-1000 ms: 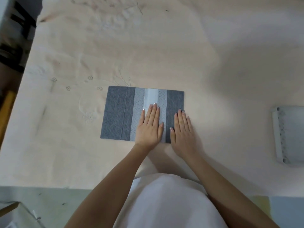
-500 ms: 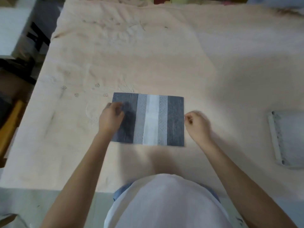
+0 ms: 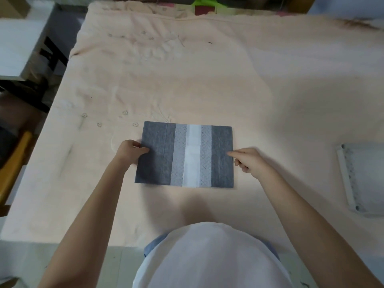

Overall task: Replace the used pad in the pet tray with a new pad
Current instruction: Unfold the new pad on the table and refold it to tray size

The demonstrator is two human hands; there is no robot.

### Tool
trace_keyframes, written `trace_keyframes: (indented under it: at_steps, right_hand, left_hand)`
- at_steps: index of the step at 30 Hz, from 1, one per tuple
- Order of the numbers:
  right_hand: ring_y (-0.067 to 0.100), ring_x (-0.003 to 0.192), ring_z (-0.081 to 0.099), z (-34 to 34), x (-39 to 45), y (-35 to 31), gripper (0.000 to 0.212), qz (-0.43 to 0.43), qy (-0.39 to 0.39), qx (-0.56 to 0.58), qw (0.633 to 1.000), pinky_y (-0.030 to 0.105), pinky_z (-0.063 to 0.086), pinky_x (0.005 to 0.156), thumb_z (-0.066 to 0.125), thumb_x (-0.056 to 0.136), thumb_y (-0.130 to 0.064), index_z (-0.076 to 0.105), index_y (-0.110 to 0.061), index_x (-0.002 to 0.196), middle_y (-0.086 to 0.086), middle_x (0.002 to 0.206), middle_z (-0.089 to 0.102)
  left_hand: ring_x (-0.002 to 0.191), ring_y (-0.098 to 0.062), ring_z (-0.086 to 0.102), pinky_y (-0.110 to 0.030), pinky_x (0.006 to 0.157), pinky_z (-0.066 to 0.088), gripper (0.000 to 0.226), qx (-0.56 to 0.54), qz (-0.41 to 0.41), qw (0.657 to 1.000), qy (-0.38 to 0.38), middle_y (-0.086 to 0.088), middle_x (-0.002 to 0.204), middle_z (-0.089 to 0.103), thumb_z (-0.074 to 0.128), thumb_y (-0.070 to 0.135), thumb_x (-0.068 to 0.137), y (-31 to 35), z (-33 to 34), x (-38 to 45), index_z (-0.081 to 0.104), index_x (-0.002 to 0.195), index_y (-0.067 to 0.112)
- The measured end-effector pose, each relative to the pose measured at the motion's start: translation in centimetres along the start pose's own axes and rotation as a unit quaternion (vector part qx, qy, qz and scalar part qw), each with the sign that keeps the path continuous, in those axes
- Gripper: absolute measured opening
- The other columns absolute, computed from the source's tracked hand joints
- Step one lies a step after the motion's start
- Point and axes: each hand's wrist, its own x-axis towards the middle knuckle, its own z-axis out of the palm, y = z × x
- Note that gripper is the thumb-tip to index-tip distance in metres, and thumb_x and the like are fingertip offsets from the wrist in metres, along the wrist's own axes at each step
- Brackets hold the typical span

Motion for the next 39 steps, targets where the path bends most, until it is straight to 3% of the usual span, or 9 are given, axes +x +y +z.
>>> trace_keyframes:
  at_steps: [3, 7, 12, 17, 22, 25, 31, 35, 39]
  right_hand:
    - [0.005, 0.032, 0.029, -0.1, -0.2, -0.2, 0.010, 0.042, -0.041, 0.046, 0.997, 0.014, 0.022, 0.035, 0.062, 0.089, -0.026, 0.059, -0.018, 0.093, 0.005, 0.061, 0.059]
    - [0.005, 0.035, 0.033, -0.2, -0.3, -0.2, 0.016, 0.050, -0.060, 0.068, 0.995, 0.015, 0.029, 0.037, 0.058, 0.091, -0.027, 0.055, -0.017, 0.103, 0.008, 0.072, 0.072]
    - [0.009, 0.037, 0.043, -0.4, -0.4, -0.7, 0.036, 0.057, -0.090, 0.130, 0.986, 0.015, 0.038, 0.040, 0.032, 0.098, -0.044, 0.051, -0.014, 0.099, 0.012, 0.077, 0.074]
    - [0.017, 0.051, 0.065, -1.1, -1.3, -1.2, 0.041, 0.018, -0.093, 0.163, 0.982, 0.019, 0.045, 0.044, 0.020, 0.099, -0.046, 0.048, -0.017, 0.096, 0.012, 0.077, 0.075]
    - [0.026, 0.075, 0.073, -2.8, -2.1, -2.2, 0.050, -0.035, -0.101, 0.213, 0.971, 0.023, 0.052, 0.048, 0.024, 0.097, -0.056, 0.052, -0.015, 0.102, 0.014, 0.089, 0.075]
    - [0.029, 0.082, 0.072, -4.0, -2.6, -2.5, 0.051, -0.074, -0.087, 0.228, 0.967, 0.026, 0.055, 0.052, 0.033, 0.096, -0.053, 0.053, -0.010, 0.112, 0.014, 0.094, 0.074]
    - [0.011, 0.062, 0.068, -5.8, -2.8, -1.7, 0.008, -0.146, -0.031, 0.202, 0.968, 0.020, 0.049, 0.050, 0.069, 0.081, -0.024, 0.065, -0.017, 0.078, 0.000, 0.078, 0.071]
    - [0.015, 0.071, 0.066, -4.8, -1.8, 1.1, 0.013, -0.128, -0.025, 0.168, 0.977, 0.026, 0.055, 0.059, 0.067, 0.083, -0.003, 0.060, -0.014, 0.085, 0.004, 0.087, 0.065]
    - [0.030, 0.098, 0.063, -3.3, -1.1, 3.8, 0.031, -0.082, 0.001, 0.152, 0.985, 0.044, 0.052, 0.083, 0.069, 0.084, -0.006, 0.054, 0.001, 0.109, 0.016, 0.109, 0.062]
  left_hand:
    - [0.064, -0.025, 0.051, -0.025, 0.055, 0.041, 0.017, -0.002, 0.000, 1.000, -0.025, -0.007, 0.063, 0.055, 0.070, 0.015, 0.083, 0.2, -0.3, -0.7, 0.067, 0.082, -0.002]
    - [0.062, -0.018, 0.050, -0.025, 0.055, 0.038, 0.023, 0.007, 0.005, 1.000, -0.011, -0.007, 0.080, 0.060, 0.070, 0.022, 0.084, 0.3, -0.4, -1.5, 0.070, 0.094, 0.002]
    - [0.047, -0.016, 0.036, -0.015, 0.034, 0.027, 0.027, -0.041, -0.022, 0.998, -0.034, -0.003, 0.057, 0.053, 0.069, 0.028, 0.085, 0.8, -1.1, -2.7, 0.070, 0.096, 0.004]
    - [0.057, -0.016, 0.061, -0.023, 0.053, 0.034, 0.033, -0.101, -0.058, 0.990, -0.082, -0.003, 0.076, 0.075, 0.061, 0.045, 0.085, 1.7, -2.1, -4.1, 0.065, 0.094, 0.013]
    - [0.087, -0.024, 0.068, -0.034, 0.073, 0.051, 0.049, -0.297, -0.013, 0.945, -0.134, -0.009, 0.099, 0.074, 0.032, 0.045, 0.096, 2.3, -2.3, -4.3, 0.066, 0.099, 0.010]
    - [0.094, -0.028, 0.069, -0.039, 0.082, 0.053, 0.046, -0.387, 0.037, 0.913, -0.123, -0.014, 0.106, 0.071, 0.037, 0.042, 0.095, 2.3, -2.3, -4.3, 0.065, 0.106, 0.007]
    - [0.088, -0.016, 0.070, -0.022, 0.067, 0.054, 0.031, -0.374, 0.095, 0.913, -0.129, -0.001, 0.100, 0.074, 0.075, 0.036, 0.071, 1.7, -1.6, -4.2, 0.075, 0.094, 0.015]
    - [0.090, -0.016, 0.070, -0.022, 0.068, 0.057, 0.024, -0.305, 0.094, 0.935, -0.157, -0.006, 0.103, 0.073, 0.072, 0.021, 0.079, -0.1, 0.6, -3.9, 0.074, 0.102, 0.015]
    - [0.086, -0.022, 0.070, -0.035, 0.081, 0.057, 0.047, -0.321, 0.058, 0.935, -0.141, -0.010, 0.099, 0.072, 0.070, 0.003, 0.080, -1.6, 2.3, -4.0, 0.056, 0.124, 0.011]
